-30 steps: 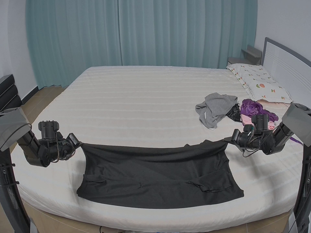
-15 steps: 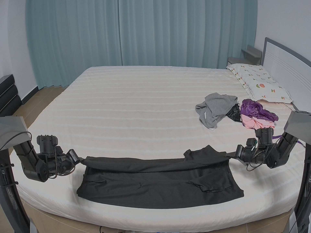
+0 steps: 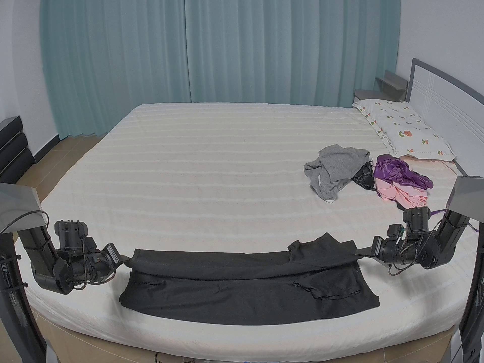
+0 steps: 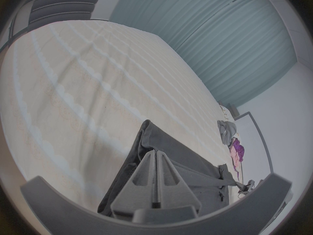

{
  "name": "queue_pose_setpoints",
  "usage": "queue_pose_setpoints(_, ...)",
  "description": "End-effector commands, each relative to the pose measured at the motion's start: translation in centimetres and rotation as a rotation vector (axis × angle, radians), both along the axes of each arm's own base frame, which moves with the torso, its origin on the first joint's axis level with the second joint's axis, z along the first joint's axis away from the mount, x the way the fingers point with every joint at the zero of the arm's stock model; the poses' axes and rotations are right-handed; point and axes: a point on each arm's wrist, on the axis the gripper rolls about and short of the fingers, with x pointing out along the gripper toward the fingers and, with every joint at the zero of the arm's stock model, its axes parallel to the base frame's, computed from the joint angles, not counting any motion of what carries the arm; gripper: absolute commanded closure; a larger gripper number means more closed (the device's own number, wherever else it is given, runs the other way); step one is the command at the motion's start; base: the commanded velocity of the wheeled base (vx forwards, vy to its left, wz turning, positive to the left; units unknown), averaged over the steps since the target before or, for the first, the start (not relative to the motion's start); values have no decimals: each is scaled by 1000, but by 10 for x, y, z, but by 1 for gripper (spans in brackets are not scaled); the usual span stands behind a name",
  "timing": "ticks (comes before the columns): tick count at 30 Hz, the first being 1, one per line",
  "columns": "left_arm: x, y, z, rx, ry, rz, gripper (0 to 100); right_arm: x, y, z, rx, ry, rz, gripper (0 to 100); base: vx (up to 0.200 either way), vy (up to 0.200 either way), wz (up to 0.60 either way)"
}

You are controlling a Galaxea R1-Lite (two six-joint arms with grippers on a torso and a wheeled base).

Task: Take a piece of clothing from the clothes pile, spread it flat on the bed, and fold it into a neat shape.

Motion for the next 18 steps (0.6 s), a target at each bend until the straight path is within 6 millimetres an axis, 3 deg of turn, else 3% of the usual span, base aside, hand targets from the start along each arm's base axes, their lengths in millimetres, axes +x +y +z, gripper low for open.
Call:
queue_pose_setpoints(1, -6, -2, -7, 11, 30, -15, 100, -2, 2, -8, -18, 20, 15, 100, 0, 0, 0)
queue_pose_setpoints(4, -7, -3, -8, 11, 37, -19, 100, -3, 3, -9, -22, 26, 18, 100, 0, 0, 0)
queue_pose_setpoints(5, -8, -3, -8, 11, 42, -19, 100, -4, 5, -10, -22, 32, 22, 0, 0, 0, 0)
queue_pose_setpoints(6, -8, -3, -8, 10, 44, -19, 0, -3, 6, -10, -22, 30, 25, 0, 0, 0, 0)
queue_pose_setpoints(14, -6, -2, -4, 9, 22, -12, 0, 3, 3, 8, -5, -31, 12, 0, 0, 0, 0)
queue_pose_setpoints(18, 10, 1, 2, 10, -26, 11, 0, 20, 4, 8, 2, -47, -18, 0, 0, 0, 0)
